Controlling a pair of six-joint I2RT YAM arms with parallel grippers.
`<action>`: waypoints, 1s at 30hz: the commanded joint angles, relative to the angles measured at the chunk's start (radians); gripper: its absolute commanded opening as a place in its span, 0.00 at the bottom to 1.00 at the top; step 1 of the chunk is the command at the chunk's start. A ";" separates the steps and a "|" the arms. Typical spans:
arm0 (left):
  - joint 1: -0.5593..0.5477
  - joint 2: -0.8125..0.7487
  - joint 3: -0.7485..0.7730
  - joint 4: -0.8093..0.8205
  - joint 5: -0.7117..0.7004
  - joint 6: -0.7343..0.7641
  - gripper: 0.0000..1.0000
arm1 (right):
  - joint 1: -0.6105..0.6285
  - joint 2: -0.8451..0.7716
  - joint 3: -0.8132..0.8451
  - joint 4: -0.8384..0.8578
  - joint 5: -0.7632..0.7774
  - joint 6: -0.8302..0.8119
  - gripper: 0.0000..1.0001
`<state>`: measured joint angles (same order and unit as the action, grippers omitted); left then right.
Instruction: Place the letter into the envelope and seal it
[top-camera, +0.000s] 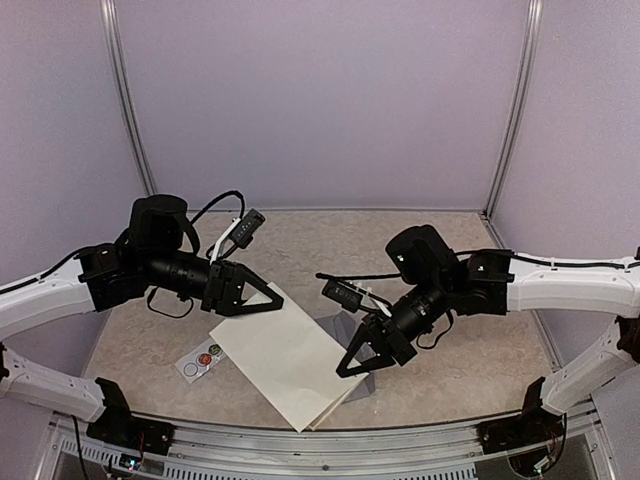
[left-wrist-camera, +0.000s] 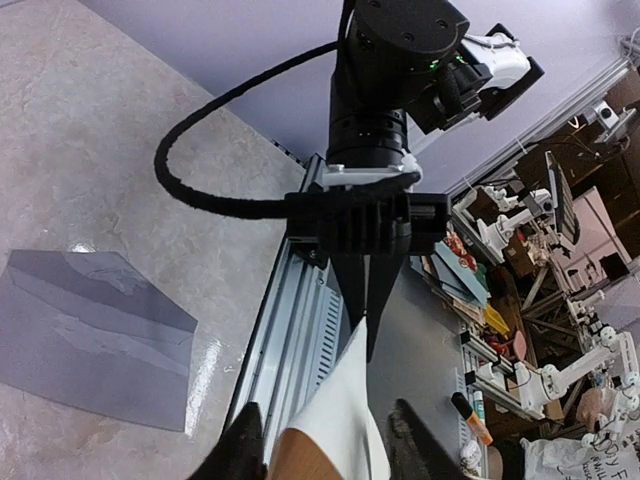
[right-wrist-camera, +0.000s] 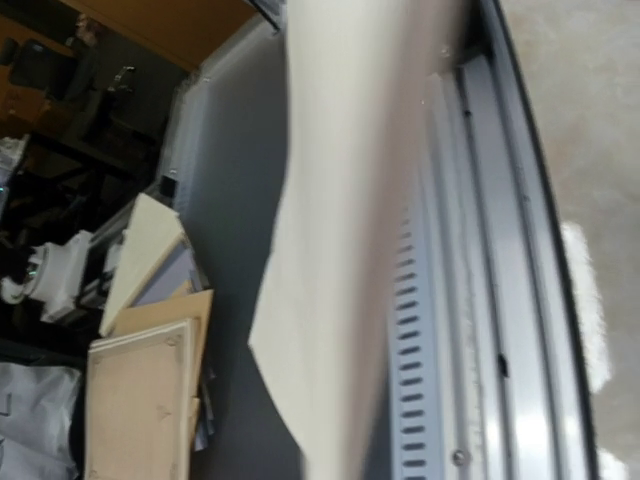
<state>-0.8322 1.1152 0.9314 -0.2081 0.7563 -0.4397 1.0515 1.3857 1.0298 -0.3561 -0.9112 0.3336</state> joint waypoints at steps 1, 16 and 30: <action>-0.004 -0.026 -0.045 0.091 0.080 -0.051 0.15 | 0.002 0.005 0.043 -0.056 0.080 -0.044 0.00; -0.054 -0.301 -0.377 0.705 -0.384 -0.333 0.00 | -0.084 -0.202 -0.327 0.773 0.324 0.388 1.00; -0.079 -0.295 -0.400 0.644 -0.497 -0.314 0.17 | -0.053 -0.075 -0.190 0.767 0.273 0.339 0.00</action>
<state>-0.9035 0.8143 0.5110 0.5129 0.2718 -0.7643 1.0058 1.3025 0.7769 0.4839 -0.6415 0.7208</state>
